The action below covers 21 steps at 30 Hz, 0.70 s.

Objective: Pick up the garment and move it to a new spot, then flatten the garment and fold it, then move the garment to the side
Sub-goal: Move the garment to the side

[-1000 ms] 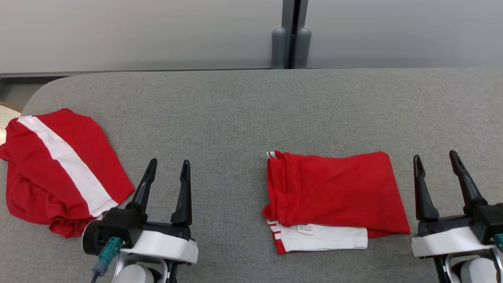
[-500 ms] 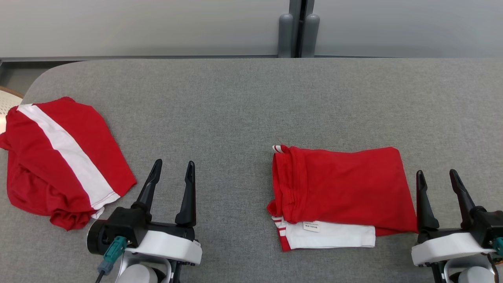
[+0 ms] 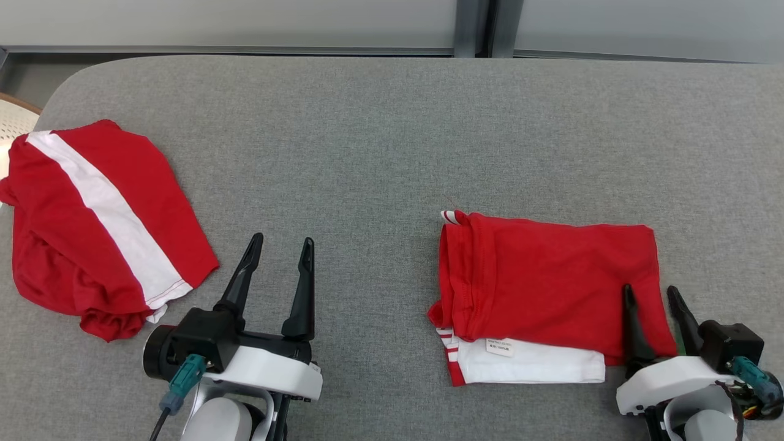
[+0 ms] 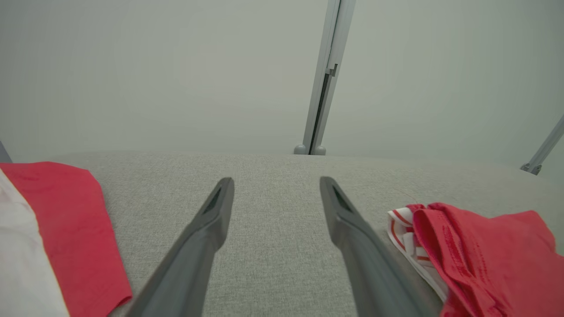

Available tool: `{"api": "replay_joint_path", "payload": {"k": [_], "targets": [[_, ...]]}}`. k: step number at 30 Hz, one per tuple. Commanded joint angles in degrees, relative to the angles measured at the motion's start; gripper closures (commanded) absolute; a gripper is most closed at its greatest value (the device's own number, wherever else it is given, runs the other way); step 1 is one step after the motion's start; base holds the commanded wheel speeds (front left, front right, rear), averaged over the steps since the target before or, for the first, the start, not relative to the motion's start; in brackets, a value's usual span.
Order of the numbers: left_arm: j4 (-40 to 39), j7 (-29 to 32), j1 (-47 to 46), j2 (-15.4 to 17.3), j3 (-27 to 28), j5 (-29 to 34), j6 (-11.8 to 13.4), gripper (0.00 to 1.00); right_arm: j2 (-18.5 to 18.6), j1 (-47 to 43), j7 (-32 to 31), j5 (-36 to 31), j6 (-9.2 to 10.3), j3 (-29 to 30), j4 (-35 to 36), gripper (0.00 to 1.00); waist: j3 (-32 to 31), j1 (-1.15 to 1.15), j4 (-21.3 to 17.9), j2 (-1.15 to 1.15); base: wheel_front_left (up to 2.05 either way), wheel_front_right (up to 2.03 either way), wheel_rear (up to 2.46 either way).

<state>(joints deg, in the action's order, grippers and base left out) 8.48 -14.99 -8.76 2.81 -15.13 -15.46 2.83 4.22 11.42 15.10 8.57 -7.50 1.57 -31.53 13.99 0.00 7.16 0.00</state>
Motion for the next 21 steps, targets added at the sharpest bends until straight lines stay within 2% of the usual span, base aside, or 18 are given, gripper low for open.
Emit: {"api": "replay_joint_path", "payload": {"k": [1,2,9,12,16,21], "targets": [[0.1,-0.3,-1.1,0.2,0.0,0.4,0.1,0.0,0.4,0.8,0.1,0.5,0.03,-0.5,-0.8,0.71,0.1,0.0,0.1,0.0,0.0,0.0,0.0],[0.2,-0.3,-1.2,0.2,0.0,0.6,0.1,0.0,0.5,1.2,0.1,0.8,0.03,-0.7,-1.2,1.0,0.1,0.0,0.0,0.0,0.0,0.0,0.0],[-0.2,-0.3,-0.8,0.2,0.1,1.3,-0.3,0.0,2.0,2.7,0.1,0.3,0.04,-1.9,-1.5,1.0,-0.3,0.0,-1.9,0.0,0.0,0.0,0.0],[-0.9,-0.3,-1.0,0.2,-0.3,1.6,-0.5,0.0,3.7,3.8,0.1,-0.9,0.04,-3.0,-0.2,1.0,-0.1,0.0,-3.8,0.0,0.0,0.0,0.0],[-1.9,-0.3,-2.2,0.2,-0.9,2.6,-0.8,0.0,7.2,6.0,0.1,-3.1,0.04,-5.5,1.9,1.0,1.1,0.0,-7.2,0.0,0.0,0.0,0.0],[-3.2,-0.3,-4.4,0.2,-2.1,4.3,-1.7,0.0,13.5,10.1,0.1,-4.1,0.04,-8.4,3.3,1.0,3.6,0.0,-11.1,0.0,0.0,0.0,0.0]]}}
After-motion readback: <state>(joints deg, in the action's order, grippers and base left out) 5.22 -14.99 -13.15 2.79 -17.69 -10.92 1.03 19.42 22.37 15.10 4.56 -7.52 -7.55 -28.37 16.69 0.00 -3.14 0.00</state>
